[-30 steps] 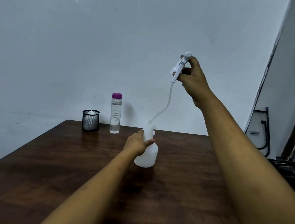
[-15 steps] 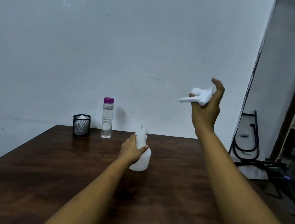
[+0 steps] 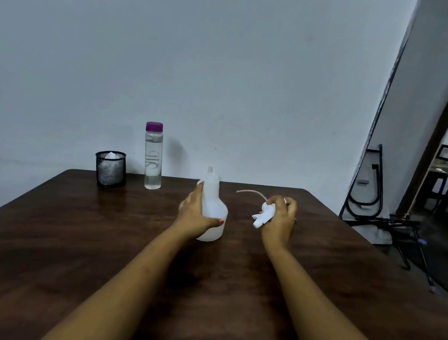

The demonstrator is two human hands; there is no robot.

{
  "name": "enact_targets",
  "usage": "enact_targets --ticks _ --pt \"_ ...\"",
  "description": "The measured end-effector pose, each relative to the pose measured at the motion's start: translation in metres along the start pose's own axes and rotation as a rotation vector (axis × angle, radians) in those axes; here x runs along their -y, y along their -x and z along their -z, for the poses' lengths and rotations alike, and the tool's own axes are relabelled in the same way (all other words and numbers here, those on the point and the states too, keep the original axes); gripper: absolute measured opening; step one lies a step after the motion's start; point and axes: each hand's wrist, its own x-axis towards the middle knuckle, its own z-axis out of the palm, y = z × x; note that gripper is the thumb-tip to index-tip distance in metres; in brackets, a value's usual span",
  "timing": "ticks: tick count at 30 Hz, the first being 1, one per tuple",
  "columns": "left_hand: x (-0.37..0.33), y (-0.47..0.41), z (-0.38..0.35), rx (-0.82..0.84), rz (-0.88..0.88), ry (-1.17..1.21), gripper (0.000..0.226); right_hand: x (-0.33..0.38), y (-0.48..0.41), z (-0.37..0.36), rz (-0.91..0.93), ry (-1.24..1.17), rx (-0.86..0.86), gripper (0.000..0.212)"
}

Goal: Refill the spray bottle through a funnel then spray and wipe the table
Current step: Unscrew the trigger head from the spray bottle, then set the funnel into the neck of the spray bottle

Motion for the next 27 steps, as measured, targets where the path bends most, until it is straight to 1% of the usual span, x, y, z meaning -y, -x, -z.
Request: enact_targets --ticks 1,3,6,9,12,14,17,21,23,27 --pt "0.001 -0.001 0.001 0.011 0.001 0.005 0.103 -0.006 0.003 -0.003 0.042 0.102 0.053 0.018" --pt "0.005 -0.003 0.001 0.019 0.005 0.026 0.102 -0.021 0.008 -0.007 0.073 0.207 0.167 0.026" --pt "0.007 -0.004 -0.002 0.016 -0.003 0.053 0.098 -0.027 0.01 -0.008 0.12 0.305 0.276 0.025" --pt "0.008 -0.005 -0.006 0.026 -0.004 0.067 0.096 -0.024 0.005 -0.009 0.063 0.439 0.406 0.036" --pt "0.007 -0.007 -0.008 0.031 -0.002 0.072 0.095 -0.029 0.002 -0.007 0.053 0.483 0.438 0.043" --pt "0.007 -0.007 -0.008 0.03 0.001 0.073 0.095 -0.029 0.0 -0.007 0.06 0.501 0.448 0.042" --pt "0.008 -0.006 -0.008 0.029 0.007 0.071 0.094 -0.026 -0.003 -0.003 0.003 0.47 0.444 0.041" --pt "0.008 -0.005 -0.009 0.025 0.011 0.054 0.095 -0.03 -0.007 0.01 -0.055 0.562 0.506 0.035" --pt "0.006 -0.005 -0.009 0.031 0.018 0.049 0.095 -0.033 -0.007 0.017 -0.071 0.58 0.511 0.033" --pt "0.004 -0.004 -0.012 0.032 0.024 0.041 0.094 -0.029 -0.008 0.029 -0.103 0.67 0.504 0.036"
